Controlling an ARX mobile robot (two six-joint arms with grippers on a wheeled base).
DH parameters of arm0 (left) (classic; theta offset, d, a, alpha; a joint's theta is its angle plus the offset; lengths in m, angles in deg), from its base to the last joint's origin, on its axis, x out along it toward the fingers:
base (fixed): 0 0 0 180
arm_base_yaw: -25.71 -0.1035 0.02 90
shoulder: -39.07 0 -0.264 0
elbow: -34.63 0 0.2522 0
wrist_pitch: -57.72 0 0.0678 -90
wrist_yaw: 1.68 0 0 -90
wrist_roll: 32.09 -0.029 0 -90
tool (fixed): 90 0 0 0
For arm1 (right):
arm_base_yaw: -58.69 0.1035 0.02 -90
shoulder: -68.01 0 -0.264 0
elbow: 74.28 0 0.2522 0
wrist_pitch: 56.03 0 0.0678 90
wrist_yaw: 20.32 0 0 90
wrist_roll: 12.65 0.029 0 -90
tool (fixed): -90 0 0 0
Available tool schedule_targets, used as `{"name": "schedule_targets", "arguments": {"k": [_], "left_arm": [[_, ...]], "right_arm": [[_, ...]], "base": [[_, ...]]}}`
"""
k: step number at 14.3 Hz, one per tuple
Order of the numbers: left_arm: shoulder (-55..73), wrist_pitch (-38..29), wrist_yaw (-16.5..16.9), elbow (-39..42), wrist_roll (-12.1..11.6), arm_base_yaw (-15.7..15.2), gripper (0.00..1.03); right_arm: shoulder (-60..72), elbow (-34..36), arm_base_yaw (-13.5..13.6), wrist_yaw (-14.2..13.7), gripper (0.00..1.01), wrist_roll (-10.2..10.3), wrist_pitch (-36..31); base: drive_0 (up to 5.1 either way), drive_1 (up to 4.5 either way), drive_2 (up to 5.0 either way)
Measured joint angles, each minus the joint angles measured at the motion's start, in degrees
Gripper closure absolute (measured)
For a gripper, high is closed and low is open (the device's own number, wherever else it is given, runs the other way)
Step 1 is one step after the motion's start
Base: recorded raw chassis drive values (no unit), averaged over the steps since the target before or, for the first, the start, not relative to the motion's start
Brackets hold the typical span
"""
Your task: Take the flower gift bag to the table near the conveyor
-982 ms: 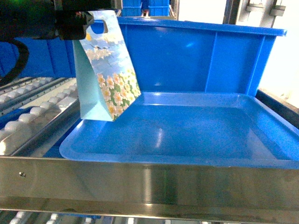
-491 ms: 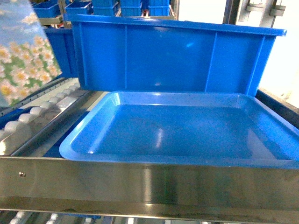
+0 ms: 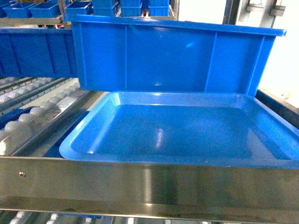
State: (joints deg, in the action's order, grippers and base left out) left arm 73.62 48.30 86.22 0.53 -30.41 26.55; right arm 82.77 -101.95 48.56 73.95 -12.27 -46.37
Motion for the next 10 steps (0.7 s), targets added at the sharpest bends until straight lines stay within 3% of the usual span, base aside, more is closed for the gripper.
{"name": "schedule_targets", "arguments": {"k": [9,10], "left_arm": [[0.2,0.0,0.2,0.0,0.0,0.1,1.01],[0.2,0.0,0.2,0.0,0.0,0.1,1.01]], "right_arm": [[0.0,0.1,0.0,-0.2,0.99,0.0,0.0],[0.0,0.1,0.0,-0.2,0.99,0.0,0.2]], "base": [[0.0,0.0,0.0],[-4.8,1.2,3.6]]}}
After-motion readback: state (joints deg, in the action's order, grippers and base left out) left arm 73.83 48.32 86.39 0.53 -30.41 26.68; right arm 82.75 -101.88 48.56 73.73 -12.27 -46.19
